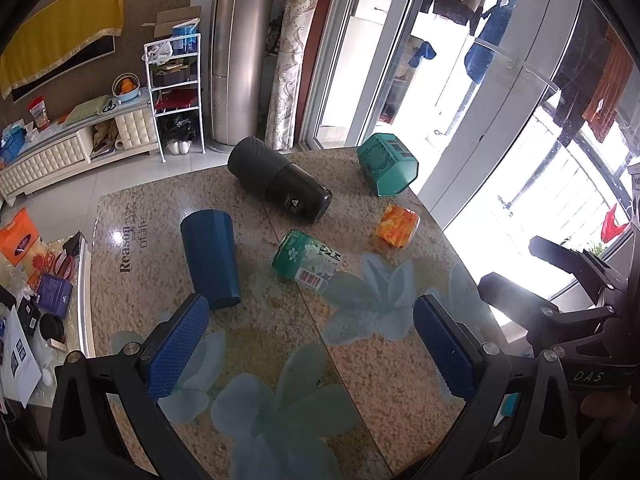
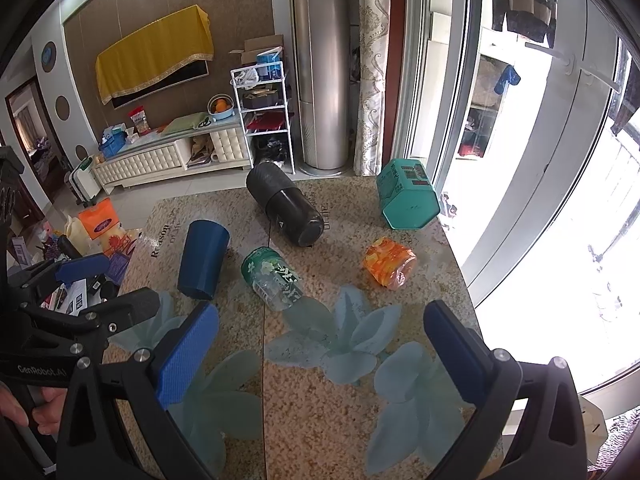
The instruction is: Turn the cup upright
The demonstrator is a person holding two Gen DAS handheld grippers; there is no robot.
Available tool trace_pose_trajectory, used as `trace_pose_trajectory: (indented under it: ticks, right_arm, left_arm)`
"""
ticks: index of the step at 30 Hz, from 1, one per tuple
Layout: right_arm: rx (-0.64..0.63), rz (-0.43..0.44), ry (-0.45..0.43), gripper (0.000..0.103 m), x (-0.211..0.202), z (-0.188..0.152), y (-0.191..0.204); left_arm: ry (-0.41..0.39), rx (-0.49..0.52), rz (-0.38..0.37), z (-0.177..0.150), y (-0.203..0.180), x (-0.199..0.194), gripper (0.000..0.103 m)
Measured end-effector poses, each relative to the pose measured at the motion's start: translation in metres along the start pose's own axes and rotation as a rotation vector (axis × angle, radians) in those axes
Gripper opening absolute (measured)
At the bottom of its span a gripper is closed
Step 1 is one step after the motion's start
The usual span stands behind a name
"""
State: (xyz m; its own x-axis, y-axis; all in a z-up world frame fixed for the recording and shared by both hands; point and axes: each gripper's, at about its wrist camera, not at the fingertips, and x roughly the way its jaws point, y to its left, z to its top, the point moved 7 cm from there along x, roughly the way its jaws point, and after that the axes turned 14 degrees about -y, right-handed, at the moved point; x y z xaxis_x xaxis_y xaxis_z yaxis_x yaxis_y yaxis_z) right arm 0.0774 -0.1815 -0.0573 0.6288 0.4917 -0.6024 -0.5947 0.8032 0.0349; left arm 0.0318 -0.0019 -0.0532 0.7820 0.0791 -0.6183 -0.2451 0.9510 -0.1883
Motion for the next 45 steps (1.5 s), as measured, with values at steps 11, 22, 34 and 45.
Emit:
trace_pose_trajectory:
  ticks: [11, 22, 34, 45]
  right_arm:
    - [0.001, 0.036, 0.042, 0.103, 0.007, -0.013, 0.002]
    - [0.027, 0.066, 0.122, 0.103, 0.015, -0.030, -0.003]
    - [0.019, 0.093, 0.210, 0.103, 0.032, -0.039, -0.013]
    - [0.000, 0.106, 0.301, 0.103, 0.054, -0.055, -0.034]
  left_arm:
    - [0.038, -0.022, 0.016, -0.001, 0.015, 0.010, 0.103]
    - [0.143, -0.082, 0.061, -0.007, 0.050, 0.032, 0.103]
    - [0.285, -0.121, 0.115, -0.013, 0.085, 0.081, 0.103]
    - [0.412, -0.172, 0.198, -0.032, 0.119, 0.152, 0.103]
